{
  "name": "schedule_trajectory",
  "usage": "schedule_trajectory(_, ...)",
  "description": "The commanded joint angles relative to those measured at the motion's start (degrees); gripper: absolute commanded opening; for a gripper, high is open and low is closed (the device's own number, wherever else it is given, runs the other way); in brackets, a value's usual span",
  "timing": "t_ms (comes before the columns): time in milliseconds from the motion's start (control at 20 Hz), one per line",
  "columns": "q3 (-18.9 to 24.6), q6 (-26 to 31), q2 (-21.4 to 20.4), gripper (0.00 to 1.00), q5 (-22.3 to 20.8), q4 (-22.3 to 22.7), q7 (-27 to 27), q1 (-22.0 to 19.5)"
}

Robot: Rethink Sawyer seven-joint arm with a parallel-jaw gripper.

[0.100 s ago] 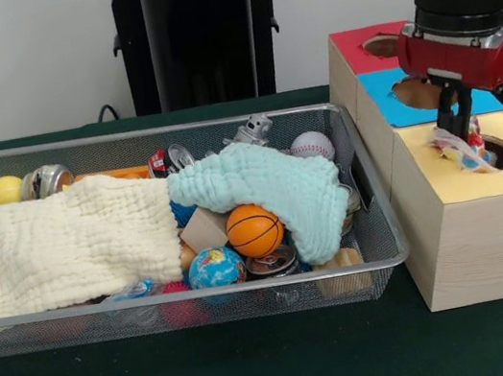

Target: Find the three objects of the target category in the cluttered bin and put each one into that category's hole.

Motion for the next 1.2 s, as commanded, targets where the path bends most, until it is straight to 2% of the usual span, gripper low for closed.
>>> schedule_trajectory(50, 5.39, -0.53, 4.69, 0.00, 3.15, 2.44, 7.96, 0.48)
schedule_trajectory(300, 3.72, 2.51, 4.87, 0.00, 5.04, 0.43, 10.54, 2.77)
schedule_trajectory(600, 3.33, 3.74, 5.75, 0.00, 7.10, -1.44, 10.95, 3.91)
schedule_trajectory(800, 1.31, 4.67, 7.09, 0.00, 7.49, -4.22, 11.58, 5.56)
schedule_trajectory(950, 0.16, 2.94, 8.89, 0.00, 6.21, -5.77, 9.04, 4.98)
schedule_trajectory(1200, 2.47, -4.87, 12.89, 0.00, 1.38, -7.86, -0.77, -1.25)
